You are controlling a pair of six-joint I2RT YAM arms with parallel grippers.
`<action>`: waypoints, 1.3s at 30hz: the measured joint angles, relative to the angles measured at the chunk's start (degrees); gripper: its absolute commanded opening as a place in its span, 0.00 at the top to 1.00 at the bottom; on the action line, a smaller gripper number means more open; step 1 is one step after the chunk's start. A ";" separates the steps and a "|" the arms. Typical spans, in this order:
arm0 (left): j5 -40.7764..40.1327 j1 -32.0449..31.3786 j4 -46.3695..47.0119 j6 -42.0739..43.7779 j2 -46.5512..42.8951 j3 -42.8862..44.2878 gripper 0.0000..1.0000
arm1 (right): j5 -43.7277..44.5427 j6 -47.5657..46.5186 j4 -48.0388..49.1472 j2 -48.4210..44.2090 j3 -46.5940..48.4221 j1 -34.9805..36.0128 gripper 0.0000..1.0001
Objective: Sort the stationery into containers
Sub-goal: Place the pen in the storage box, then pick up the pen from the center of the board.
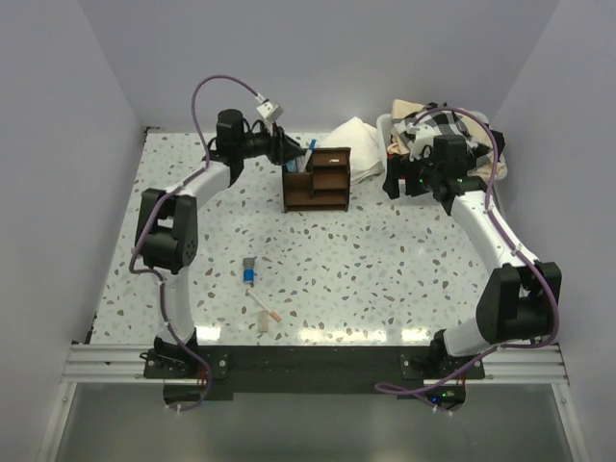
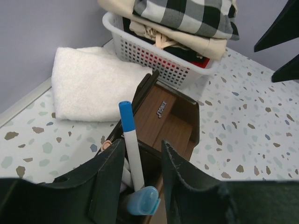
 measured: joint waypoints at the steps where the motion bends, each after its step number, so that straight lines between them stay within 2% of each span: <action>1: 0.24 0.15 -0.07 -0.15 -1.40 -0.31 0.56 | 0.00 0.00 0.00 0.00 0.00 0.00 0.12; 7: 1.38 0.46 -4.42 4.07 -12.20 -0.44 0.56 | -0.04 0.04 0.37 0.00 0.00 0.00 0.13; 10: 1.77 0.44 -11.76 10.60 -17.27 -0.50 0.57 | -0.50 0.46 0.68 0.00 0.00 0.00 0.17; 12: 1.79 0.44 -18.23 16.41 -20.41 -1.70 0.60 | -1.55 0.70 1.53 0.00 -0.48 -0.02 0.25; 14: 0.90 0.39 -25.16 24.00 -24.20 -5.25 0.60 | -2.69 0.85 2.23 -0.02 -1.27 -0.04 0.32; 15: 0.33 0.33 -30.23 28.61 -26.43 -7.63 0.55 | -3.61 0.92 2.38 -0.07 -1.79 -0.04 0.34; 20: -6.19 -1.70 -58.80 59.04 -33.22 -16.90 0.45 | -7.34 1.77 3.19 -0.11 -3.30 -0.04 0.34; 22: -9.05 -2.89 -66.84 68.02 -33.73 -20.02 0.40 | -8.02 2.14 3.65 -0.11 -3.58 -0.04 0.34; 25: -14.08 -4.94 -75.60 78.68 -33.79 -26.12 0.40 | -9.09 2.58 4.42 -0.11 -3.93 -0.04 0.33; 28: -18.34 -7.93 -78.07 83.93 -33.81 -30.60 0.43 | -9.29 2.71 5.07 -0.11 -4.20 -0.04 0.33; 31: -22.08 -13.94 -77.66 86.99 -33.97 -35.04 0.45 | -9.31 2.80 5.16 -0.15 -4.50 -0.04 0.33; 35: -25.53 -21.00 -74.86 87.93 -33.99 -39.60 0.49 | -9.31 2.73 5.05 -1.11 -5.70 -0.04 0.32; 39: -27.12 -24.33 -72.11 87.08 -32.17 -39.39 0.53 | -9.33 2.71 4.74 -2.71 -7.15 -0.04 0.32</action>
